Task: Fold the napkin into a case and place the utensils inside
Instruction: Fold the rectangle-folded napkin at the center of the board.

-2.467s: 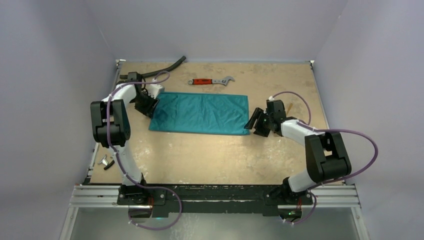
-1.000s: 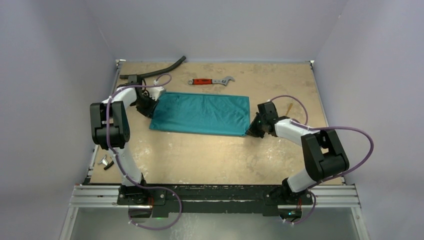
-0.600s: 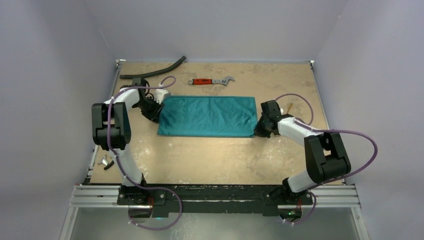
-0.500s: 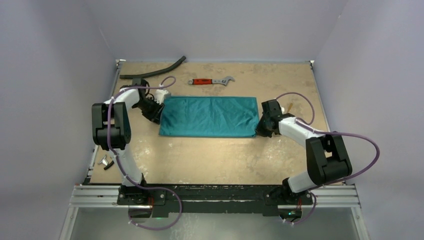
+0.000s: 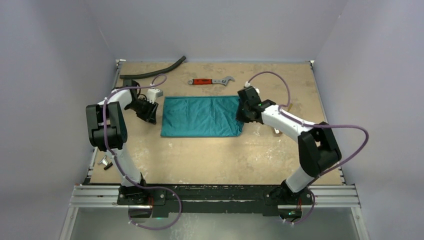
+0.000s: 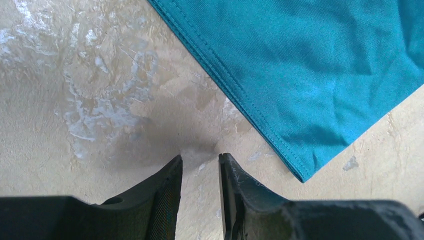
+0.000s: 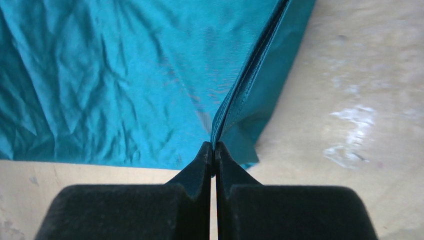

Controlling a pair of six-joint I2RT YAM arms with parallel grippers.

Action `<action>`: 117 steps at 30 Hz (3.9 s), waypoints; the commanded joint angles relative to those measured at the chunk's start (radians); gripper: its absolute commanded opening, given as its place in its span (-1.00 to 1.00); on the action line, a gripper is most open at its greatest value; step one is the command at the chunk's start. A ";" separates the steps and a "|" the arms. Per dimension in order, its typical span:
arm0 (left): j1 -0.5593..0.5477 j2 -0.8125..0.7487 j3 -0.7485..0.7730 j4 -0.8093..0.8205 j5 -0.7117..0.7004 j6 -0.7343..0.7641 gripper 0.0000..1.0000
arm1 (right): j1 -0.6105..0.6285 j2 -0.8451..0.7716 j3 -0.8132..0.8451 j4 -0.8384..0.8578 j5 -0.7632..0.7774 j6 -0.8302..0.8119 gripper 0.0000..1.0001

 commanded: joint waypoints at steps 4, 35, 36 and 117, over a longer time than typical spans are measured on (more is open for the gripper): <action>-0.011 -0.047 -0.105 0.089 0.060 0.015 -0.42 | 0.132 0.147 0.202 -0.028 -0.069 -0.025 -0.97; -0.010 -0.022 -0.148 0.139 0.103 -0.019 -0.49 | 0.313 0.737 0.938 -0.045 -0.403 -0.073 -0.94; -0.011 -0.021 -0.149 0.139 0.103 -0.020 -0.50 | 0.314 0.737 0.939 -0.030 -0.412 -0.066 -0.95; -0.003 -0.035 -0.043 0.075 0.105 -0.080 -0.53 | 0.350 0.664 0.869 0.206 -0.564 -0.002 0.14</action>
